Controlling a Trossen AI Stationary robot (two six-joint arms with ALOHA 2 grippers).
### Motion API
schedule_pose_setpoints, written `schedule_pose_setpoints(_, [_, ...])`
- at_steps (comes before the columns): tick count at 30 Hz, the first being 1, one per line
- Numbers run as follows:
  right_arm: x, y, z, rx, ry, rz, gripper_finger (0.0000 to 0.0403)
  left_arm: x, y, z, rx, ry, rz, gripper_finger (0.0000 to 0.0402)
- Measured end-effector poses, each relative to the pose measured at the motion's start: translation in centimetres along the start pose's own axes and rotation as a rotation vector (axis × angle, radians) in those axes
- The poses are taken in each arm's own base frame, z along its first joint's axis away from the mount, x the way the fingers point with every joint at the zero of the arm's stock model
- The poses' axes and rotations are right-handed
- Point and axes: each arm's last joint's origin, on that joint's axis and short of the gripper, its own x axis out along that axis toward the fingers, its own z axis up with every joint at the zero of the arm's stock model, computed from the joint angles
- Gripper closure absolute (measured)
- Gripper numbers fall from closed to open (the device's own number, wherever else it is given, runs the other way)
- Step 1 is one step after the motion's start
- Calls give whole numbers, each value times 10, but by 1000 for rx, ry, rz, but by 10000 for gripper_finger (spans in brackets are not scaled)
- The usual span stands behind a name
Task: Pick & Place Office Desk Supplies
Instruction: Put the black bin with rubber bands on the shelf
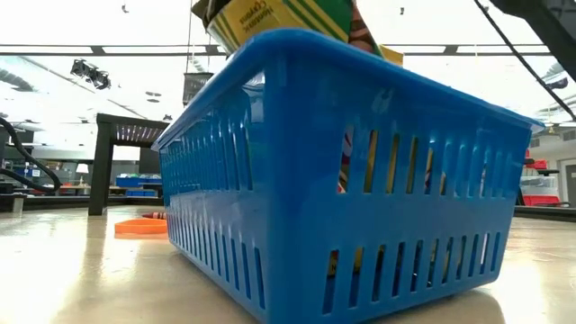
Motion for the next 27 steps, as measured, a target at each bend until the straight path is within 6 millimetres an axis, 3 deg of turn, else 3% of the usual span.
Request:
schedule_pose_setpoints(8, [5,-21,-11,-49,19,39,394,0,0,0,0,0,0,400])
schedule_pose_setpoints(13, [6,-21,-20,-51,21,96,394,0,0,0,3,1,-1,400])
schedule_pose_setpoints(27, [6,-21,-20,-60,11,99,382,0,0,-1,10,4,-3,400])
